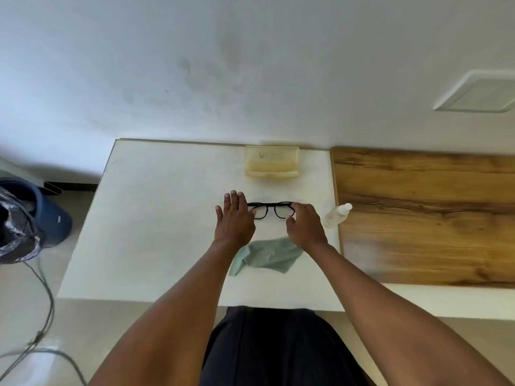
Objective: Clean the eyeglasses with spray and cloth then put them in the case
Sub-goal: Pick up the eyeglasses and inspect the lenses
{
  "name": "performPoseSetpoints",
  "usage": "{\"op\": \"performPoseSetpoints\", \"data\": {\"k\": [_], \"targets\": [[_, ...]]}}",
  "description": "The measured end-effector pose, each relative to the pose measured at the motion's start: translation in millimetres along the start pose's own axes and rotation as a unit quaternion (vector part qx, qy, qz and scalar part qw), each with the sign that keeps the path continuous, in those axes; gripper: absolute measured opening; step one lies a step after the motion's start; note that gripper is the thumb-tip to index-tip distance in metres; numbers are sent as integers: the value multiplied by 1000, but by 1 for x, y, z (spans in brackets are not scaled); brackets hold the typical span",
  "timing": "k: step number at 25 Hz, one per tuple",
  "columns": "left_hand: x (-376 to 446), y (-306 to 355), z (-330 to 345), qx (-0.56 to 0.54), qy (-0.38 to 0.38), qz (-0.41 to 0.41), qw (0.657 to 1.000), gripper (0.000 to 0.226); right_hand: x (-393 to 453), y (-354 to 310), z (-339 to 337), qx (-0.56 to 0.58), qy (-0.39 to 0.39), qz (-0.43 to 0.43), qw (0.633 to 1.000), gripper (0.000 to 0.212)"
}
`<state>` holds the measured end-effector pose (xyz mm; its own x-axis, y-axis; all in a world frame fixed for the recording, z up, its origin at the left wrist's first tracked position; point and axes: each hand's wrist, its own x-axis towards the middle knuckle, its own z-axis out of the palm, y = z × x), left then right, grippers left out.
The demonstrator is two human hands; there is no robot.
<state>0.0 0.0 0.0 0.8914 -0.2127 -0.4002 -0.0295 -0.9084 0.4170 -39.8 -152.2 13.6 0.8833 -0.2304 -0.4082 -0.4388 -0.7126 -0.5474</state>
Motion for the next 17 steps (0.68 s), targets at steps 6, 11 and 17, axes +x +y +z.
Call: {"op": "performPoseSetpoints", "data": {"k": [6,11,17], "targets": [[15,-9,11,-117,51,-19,992,45,24,7,7,13,57,25,998,42],[29,-8,19,-229,130,-54,963,33,40,11,18,61,75,51,994,40],[36,-4,17,-295,151,-136,934,23,45,9,22,71,100,51,991,31]]}}
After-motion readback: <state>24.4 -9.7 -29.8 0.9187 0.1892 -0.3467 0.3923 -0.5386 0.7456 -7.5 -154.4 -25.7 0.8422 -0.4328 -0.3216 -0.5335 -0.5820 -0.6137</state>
